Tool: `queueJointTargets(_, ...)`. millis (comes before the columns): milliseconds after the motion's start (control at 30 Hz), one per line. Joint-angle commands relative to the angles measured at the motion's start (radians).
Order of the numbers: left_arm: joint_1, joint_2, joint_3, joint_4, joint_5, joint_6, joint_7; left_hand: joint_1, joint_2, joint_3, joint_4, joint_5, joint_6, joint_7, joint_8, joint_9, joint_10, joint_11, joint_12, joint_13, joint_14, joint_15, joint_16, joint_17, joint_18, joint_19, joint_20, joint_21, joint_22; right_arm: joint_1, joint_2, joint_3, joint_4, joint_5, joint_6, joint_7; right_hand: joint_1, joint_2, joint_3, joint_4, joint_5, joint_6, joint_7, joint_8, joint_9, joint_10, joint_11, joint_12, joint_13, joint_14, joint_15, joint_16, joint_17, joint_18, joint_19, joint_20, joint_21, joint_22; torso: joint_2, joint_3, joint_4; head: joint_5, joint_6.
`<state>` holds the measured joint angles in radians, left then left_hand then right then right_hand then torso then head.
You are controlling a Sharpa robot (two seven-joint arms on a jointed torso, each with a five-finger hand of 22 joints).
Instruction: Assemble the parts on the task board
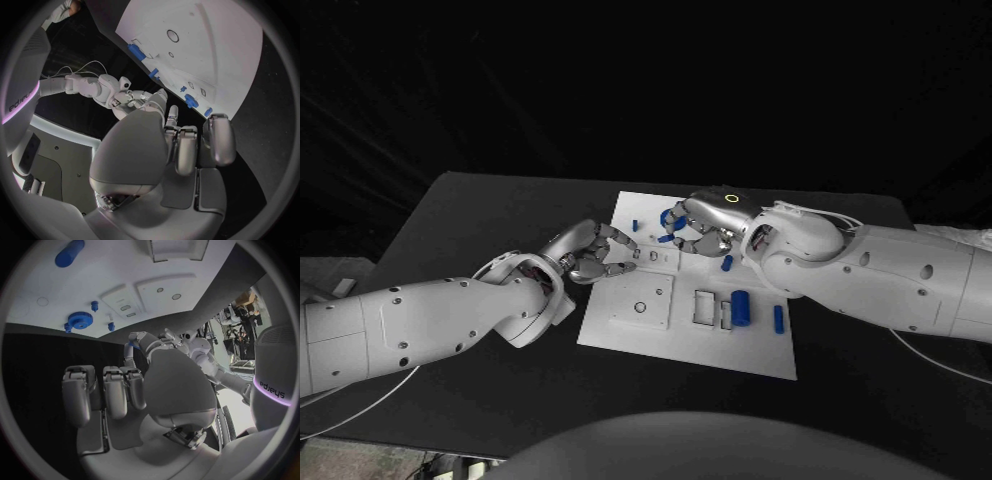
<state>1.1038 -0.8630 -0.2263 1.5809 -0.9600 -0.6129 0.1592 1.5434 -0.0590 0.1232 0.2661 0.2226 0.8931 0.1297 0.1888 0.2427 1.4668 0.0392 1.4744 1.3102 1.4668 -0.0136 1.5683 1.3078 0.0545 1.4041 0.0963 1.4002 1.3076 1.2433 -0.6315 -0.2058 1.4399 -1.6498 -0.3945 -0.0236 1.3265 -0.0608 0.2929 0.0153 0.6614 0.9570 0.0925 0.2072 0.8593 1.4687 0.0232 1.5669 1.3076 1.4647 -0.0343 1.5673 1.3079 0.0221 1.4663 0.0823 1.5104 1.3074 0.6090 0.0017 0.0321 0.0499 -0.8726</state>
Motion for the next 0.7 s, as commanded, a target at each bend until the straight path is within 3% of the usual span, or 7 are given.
queueJointTargets(33, 0.003, -0.009, 0.001, 0.012, -0.040, -0.014, 0.028, 0.016, 0.003, 0.002, 0.003, -0.003, 0.010, 0.000, 0.002, -0.002, 0.009, 0.006, 0.004, 0.108, 0.104, 0.005, 0.003, 0.263, 0.001, 0.005, 0.006, 0.001, 0.129, 0.014, 0.023, -0.001, -0.030, -0.129, 0.166, -0.013, -0.014, -0.007, 0.009, 0.000, -0.002, -0.008, 0.001, -0.010, -0.009, 0.102, -0.001, 0.004, 0.263, 0.106, 0.001, 0.003, 0.263, -0.006, 0.063, -0.005, 0.007, 0.242, 0.000, 0.0001, 0.0004, 0.003, 0.000)
queueJointTargets(167, 0.005, -0.017, 0.001, 0.020, -0.042, -0.015, 0.040, 0.017, 0.004, 0.003, 0.004, -0.002, 0.013, -0.001, 0.002, -0.003, 0.010, 0.006, 0.006, 0.110, 0.104, 0.005, 0.003, 0.263, 0.001, 0.006, 0.006, 0.001, 0.130, 0.023, 0.047, -0.003, -0.059, -0.188, 0.208, -0.004, -0.016, -0.008, 0.012, 0.001, -0.004, -0.007, 0.001, -0.015, -0.015, 0.102, 0.000, 0.004, 0.263, 0.106, 0.001, 0.003, 0.263, -0.006, 0.064, -0.005, 0.008, 0.243, 0.001, -0.0008, 0.0017, 0.004, 0.000)
queueJointTargets(333, 0.009, -0.023, 0.001, 0.026, -0.043, -0.010, 0.052, 0.019, 0.005, 0.004, 0.005, -0.002, 0.016, -0.001, 0.003, -0.005, 0.012, 0.006, 0.007, 0.112, 0.104, 0.004, 0.003, 0.263, 0.001, 0.008, 0.006, 0.003, 0.131, 0.034, 0.075, -0.004, -0.091, -0.241, 0.243, 0.010, -0.015, -0.009, 0.021, -0.001, -0.013, -0.009, 0.000, -0.030, -0.031, 0.102, -0.001, 0.004, 0.263, 0.106, 0.001, 0.003, 0.263, -0.007, 0.065, -0.004, 0.010, 0.243, 0.003, -0.0048, 0.0060, 0.004, 0.000)
queueJointTargets(700, 0.018, -0.029, 0.002, 0.035, -0.050, -0.004, 0.073, 0.021, 0.004, 0.004, 0.007, -0.002, 0.015, -0.001, 0.001, -0.007, 0.013, 0.005, 0.007, 0.111, 0.104, 0.004, 0.003, 0.263, 0.000, 0.009, 0.006, 0.004, 0.133, 0.044, 0.130, -0.007, -0.161, -0.268, 0.324, 0.071, -0.016, -0.009, 0.032, -0.003, -0.022, -0.014, -0.001, -0.051, -0.051, 0.102, -0.001, 0.004, 0.263, 0.106, -0.001, 0.003, 0.263, -0.010, 0.072, -0.005, 0.019, 0.247, 0.002, -0.0037, 0.0053, 0.012, 0.000)
